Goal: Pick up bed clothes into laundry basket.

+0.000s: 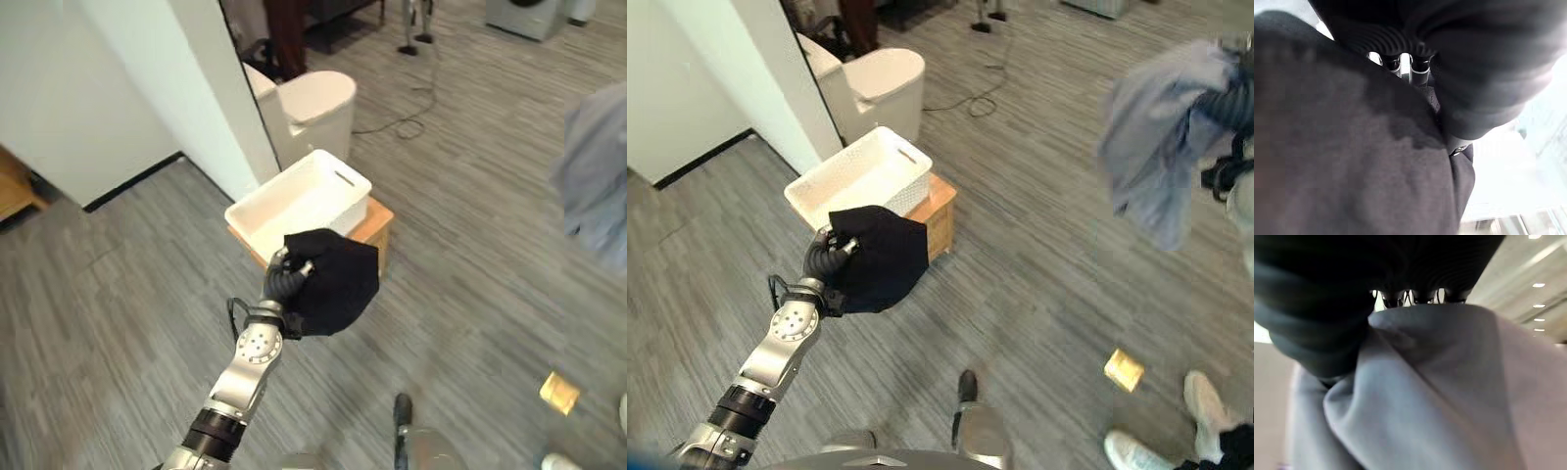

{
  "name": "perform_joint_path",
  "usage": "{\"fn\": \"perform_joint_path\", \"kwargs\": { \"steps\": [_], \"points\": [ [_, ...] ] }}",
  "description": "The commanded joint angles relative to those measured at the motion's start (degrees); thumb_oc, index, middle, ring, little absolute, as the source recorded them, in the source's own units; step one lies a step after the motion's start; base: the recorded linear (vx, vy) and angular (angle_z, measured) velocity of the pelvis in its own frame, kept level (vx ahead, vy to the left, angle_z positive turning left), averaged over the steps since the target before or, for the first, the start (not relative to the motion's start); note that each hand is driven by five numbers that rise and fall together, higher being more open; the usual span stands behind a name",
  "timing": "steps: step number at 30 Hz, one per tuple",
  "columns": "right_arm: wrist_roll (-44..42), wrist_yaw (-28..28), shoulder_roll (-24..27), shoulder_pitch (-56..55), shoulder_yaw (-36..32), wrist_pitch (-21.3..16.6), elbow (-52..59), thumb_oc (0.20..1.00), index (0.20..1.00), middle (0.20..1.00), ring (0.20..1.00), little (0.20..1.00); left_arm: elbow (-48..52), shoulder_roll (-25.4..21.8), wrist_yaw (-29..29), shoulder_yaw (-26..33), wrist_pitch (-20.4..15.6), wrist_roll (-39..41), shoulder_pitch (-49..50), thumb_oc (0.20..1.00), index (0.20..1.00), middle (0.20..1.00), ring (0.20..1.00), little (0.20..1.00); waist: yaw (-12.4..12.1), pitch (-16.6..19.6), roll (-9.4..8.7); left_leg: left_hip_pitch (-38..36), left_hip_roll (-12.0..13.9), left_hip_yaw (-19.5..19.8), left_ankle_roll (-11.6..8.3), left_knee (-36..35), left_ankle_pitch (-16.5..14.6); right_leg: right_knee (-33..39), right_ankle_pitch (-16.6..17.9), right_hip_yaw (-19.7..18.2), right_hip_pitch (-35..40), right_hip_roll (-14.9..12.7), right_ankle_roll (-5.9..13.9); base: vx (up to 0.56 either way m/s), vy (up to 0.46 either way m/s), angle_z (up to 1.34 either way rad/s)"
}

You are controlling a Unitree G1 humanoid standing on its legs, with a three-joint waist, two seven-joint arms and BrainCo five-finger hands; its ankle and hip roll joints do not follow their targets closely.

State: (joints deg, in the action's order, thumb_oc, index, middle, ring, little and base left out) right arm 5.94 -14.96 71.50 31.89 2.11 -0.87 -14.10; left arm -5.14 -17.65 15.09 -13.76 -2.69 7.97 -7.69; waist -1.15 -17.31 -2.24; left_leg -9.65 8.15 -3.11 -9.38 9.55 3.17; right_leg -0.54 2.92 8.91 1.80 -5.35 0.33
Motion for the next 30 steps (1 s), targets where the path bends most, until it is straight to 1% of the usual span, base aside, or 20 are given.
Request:
{"fn": "perform_joint_path", "kwargs": {
  "steps": [1, 2, 4, 5, 6, 7, 8, 10, 12, 13, 15, 17, 18, 19, 21, 23, 24, 26, 28, 30],
  "points": [
    [-4.1, -0.8, 3.7, -0.3, 0.5, -3.2, 3.9, 0.2, 0.2, 0.2, 0.2, 0.2, 7.3, -4.2, 0.0, 0.6, -5.0, 1.5, 0.0, 0.2, 0.2, 0.2, 0.2, 0.2, -1.8, 4.3, -1.35, 8.1, 4.0, -12.9, 1.34, 2.8, -5.9, 5.5, -2.4, 6.2, 4.3, -7.6, 10.62, -0.02, -0.198, 1.9],
    [-4.1, -0.6, 3.9, -0.8, 0.3, -3.1, 3.5, 0.2, 0.2, 0.2, 0.2, 0.2, 7.5, -4.6, -0.1, 1.2, -4.8, 1.5, 0.3, 0.2, 0.2, 0.2, 0.2, 0.2, -1.5, 4.5, -1.23, 8.5, 5.7, -18.2, 1.38, 2.1, -4.5, 5.5, -3.0, 8.4, 5.1, -7.6, 10.41, 0.01, -0.084, 1.46],
    [-3.5, -0.2, 4.1, -2.7, -0.8, -2.5, 2.8, 0.2, 0.2, 0.2, 0.2, 0.2, 8.2, -5.7, -0.8, 3.0, -4.5, 1.6, 1.4, 0.2, 0.2, 0.2, 0.2, 0.2, -0.4, 5.3, -0.7, 8.2, 9.7, -27.9, 0.28, -0.5, -1.5, 5.4, -4.6, 13.2, 7.6, -7.5, 10.27, 0.06, -0.072, 1.2],
    [-3.4, -0.1, 3.9, -3.8, -1.8, -2.5, 3.2, 0.2, 0.2, 0.2, 0.2, 0.2, 8.7, -5.9, -1.0, 3.1, -4.2, 1.7, 1.8, 0.2, 0.2, 0.2, 0.2, 0.2, -0.2, 5.2, -0.83, 8.0, 10.0, -29.0, 0.43, -1.2, 0.0, 5.5, -4.3, 14.4, 7.7, -7.2, 9.9, 0.09, 0.0, 1.35],
    [-1.8, 0.7, 4.5, -5.5, -2.9, -1.5, 2.0, 0.2, 0.2, 0.2, 0.2, 0.2, 8.8, -7.1, -1.7, 4.8, -4.0, 1.9, 2.8, 0.2, 0.2, 0.2, 0.2, 0.2, -0.1, 6.0, -0.22, 8.3, 13.0, -34.7, -0.92, -3.4, 3.0, 5.1, -5.1, 18.1, 9.6, -7.8, 9.84, 0.08, -0.045, 1.55],
    [0.2, 1.5, 4.5, -7.8, -4.5, -0.5, 1.3, 0.2, 0.2, 0.2, 0.2, 0.2, 9.7, -7.7, -2.8, 5.4, -3.8, 2.5, 4.2, 0.2, 0.2, 0.2, 0.2, 0.2, 0.3, 6.8, 0.0, 6.9, 12.6, -33.9, -1.61, -6.8, 4.3, 5.0, -5.3, 20.2, 10.6, -7.5, 10.04, 0.17, 0.012, 1.51],
    [2.8, 2.4, 4.9, -10.0, -5.5, 0.4, -0.3, 0.2, 0.2, 0.2, 0.2, 0.2, 9.7, -7.9, -3.2, 6.2, -3.5, 2.4, 5.4, 0.2, 0.2, 0.2, 0.2, 0.2, -0.1, 7.3, -0.03, 7.2, 11.7, -31.7, -1.55, -8.0, 4.7, 4.9, -5.3, 21.3, 11.3, -7.6, 10.59, 0.14, 0.0, 1.34],
    [5.4, 2.8, 6.3, -11.9, -7.5, 1.5, -3.1, 0.2, 0.2, 0.2, 0.2, 0.2, 10.6, -8.5, -3.8, 6.1, -3.6, 3.2, 6.1, 0.2, 0.2, 0.2, 0.2, 0.2, -0.8, 8.1, -0.56, 7.3, 10.6, -30.4, -1.24, -9.9, 5.3, 3.6, -4.8, 22.9, 12.2, -8.6, 10.78, 0.13, 0.075, 0.74],
    [8.6, 2.8, 7.3, -13.0, -8.6, 2.4, -8.0, 0.2, 0.2, 0.2, 0.2, 0.2, 10.7, -9.3, -5.3, 5.2, -3.8, 2.9, 6.3, 0.2, 0.2, 0.2, 0.2, 0.2, -1.5, 8.7, -0.94, 6.2, 8.7, -29.6, 0.18, -12.3, 4.3, -1.6, -5.1, 23.8, 11.8, -10.3, 10.93, 0.12, 0.117, 0.48],
    [9.2, 2.6, 7.1, -13.2, -9.2, 2.8, -11.0, 0.2, 0.2, 0.2, 0.2, 0.2, 10.8, -10.2, -6.2, 4.6, -3.7, 3.2, 6.5, 0.2, 0.2, 0.2, 0.2, 0.2, -1.7, 8.7, -1.36, 5.4, 7.1, -28.7, 1.16, -13.3, 3.1, -6.8, -5.0, 23.9, 10.8, -12.4, 11.73, 0.14, 0.138, 0.74],
    [6.3, 1.9, 5.3, -12.6, -10.7, 3.5, -13.9, 0.2, 0.2, 0.2, 0.2, 0.2, 10.1, -11.2, -6.7, 4.0, -3.5, 3.7, 6.2, 0.2, 0.2, 0.2, 0.2, 0.2, -0.5, 7.4, -2.24, 4.8, 4.7, -26.5, 2.64, -13.8, 0.8, -17.4, -0.9, 20.8, 6.6, -16.4, 13.79, 0.11, 0.103, 0.71],
    [3.8, 0.7, 3.2, -12.1, -12.1, 4.2, -16.0, 0.2, 0.2, 0.2, 0.2, 0.2, 8.7, -12.1, -6.4, 3.9, -3.6, 4.1, 6.2, 0.2, 0.2, 0.2, 0.2, 0.2, 0.4, 6.5, -2.57, 4.4, 3.9, -24.6, 3.21, -14.1, -0.7, -21.8, 0.0, 15.9, 2.3, -17.0, 14.15, 0.05, 0.015, 0.66],
    [3.7, 0.7, 3.1, -12.0, -12.0, 4.2, -16.1, 0.2, 0.2, 0.2, 0.2, 0.2, 8.6, -12.2, -6.3, 3.9, -3.6, 4.2, 6.1, 0.2, 0.2, 0.2, 0.2, 0.2, 0.3, 6.5, -2.71, 4.5, 3.8, -24.8, 3.26, -14.0, -0.8, -22.2, -0.2, 15.6, 1.9, -17.2, 14.16, -0.01, -0.078, 1.13],
    [1.9, -0.8, 2.8, -11.7, -12.7, 4.3, -16.5, 0.2, 0.2, 0.2, 0.2, 0.2, 7.5, -12.4, -5.6, 4.6, -3.9, 5.6, 5.7, 0.2, 0.2, 0.2, 0.2, 0.2, 1.2, 5.2, -2.2, 5.1, 4.4, -24.2, 2.83, -14.1, 0.3, -17.9, -1.9, 11.0, -2.8, -14.8, 12.94, 0.01, -0.127, 1.01],
    [1.3, -1.8, 3.2, -12.7, -13.9, 4.5, -16.1, 0.2, 0.2, 0.2, 0.2, 0.2, 6.7, -12.3, -6.2, 4.7, -4.0, 6.9, 6.1, 0.2, 0.2, 0.2, 0.2, 0.2, 2.1, 4.5, -1.93, 4.9, 4.3, -22.0, 2.04, -14.1, 0.1, -10.3, -3.7, 6.9, -3.8, -12.4, 12.72, 0.12, -0.176, 0.43],
    [-0.2, -2.7, 3.5, -14.3, -16.1, 4.6, -15.5, 0.2, 0.2, 0.2, 0.2, 0.2, 4.8, -11.7, -7.3, 3.8, -3.8, 8.3, 6.0, 0.2, 0.2, 0.2, 0.2, 0.2, 3.7, 4.3, -2.05, 4.3, 3.6, -18.1, 1.64, -14.4, -0.9, -2.4, -3.0, -0.2, -5.2, -9.4, 12.84, 0.21, -0.188, 0.61],
    [-0.9, -3.1, 3.6, -14.9, -17.3, 4.6, -14.7, 0.2, 0.2, 0.2, 0.2, 0.2, 3.6, -11.5, -7.5, 3.5, -3.7, 8.6, 5.5, 0.2, 0.2, 0.2, 0.2, 0.2, 4.3, 4.3, -2.02, 4.2, 3.3, -16.5, 1.51, -14.5, -1.4, -0.1, -2.4, -2.8, -5.6, -8.7, 13.1, 0.16, -0.193, 1.09],
    [-0.6, -3.9, 3.7, -15.4, -18.8, 4.7, -13.2, 0.2, 0.2, 0.2, 0.2, 0.2, 2.2, -11.5, -7.9, 3.1, -3.8, 8.0, 5.2, 0.2, 0.2, 0.2, 0.2, 0.2, 4.1, 4.8, -2.14, 4.1, 3.0, -14.1, 1.45, -14.5, -2.2, 2.5, -1.4, -5.2, -5.3, -8.8, 13.14, 0.12, -0.156, 1.4],
    [0.5, -3.0, 3.7, -13.9, -17.7, 4.5, -12.0, 0.2, 0.2, 0.2, 0.2, 0.2, 2.3, -11.1, -9.0, 3.3, -3.7, 7.3, 7.4, 0.2, 0.2, 0.2, 0.2, 0.2, 3.1, 5.8, -2.6, 2.9, 2.9, -13.7, 1.26, -14.3, -2.4, 3.3, -0.6, -4.2, -3.4, -9.7, 13.2, 0.14, -0.16, 1.06],
    [1.0, -2.5, 5.0, -11.3, -15.8, 4.1, -11.3, 0.2, 0.2, 0.2, 0.2, 0.2, 3.2, -10.0, -9.3, 4.1, -3.6, 7.8, 10.0, 0.2, 0.2, 0.2, 0.2, 0.2, 2.3, 6.9, -2.53, 2.1, 3.8, -13.4, 0.69, -14.1, -2.1, 3.8, -0.1, -3.9, -2.0, -9.1, 12.53, 0.16, -0.212, 0.76]
  ]
}}
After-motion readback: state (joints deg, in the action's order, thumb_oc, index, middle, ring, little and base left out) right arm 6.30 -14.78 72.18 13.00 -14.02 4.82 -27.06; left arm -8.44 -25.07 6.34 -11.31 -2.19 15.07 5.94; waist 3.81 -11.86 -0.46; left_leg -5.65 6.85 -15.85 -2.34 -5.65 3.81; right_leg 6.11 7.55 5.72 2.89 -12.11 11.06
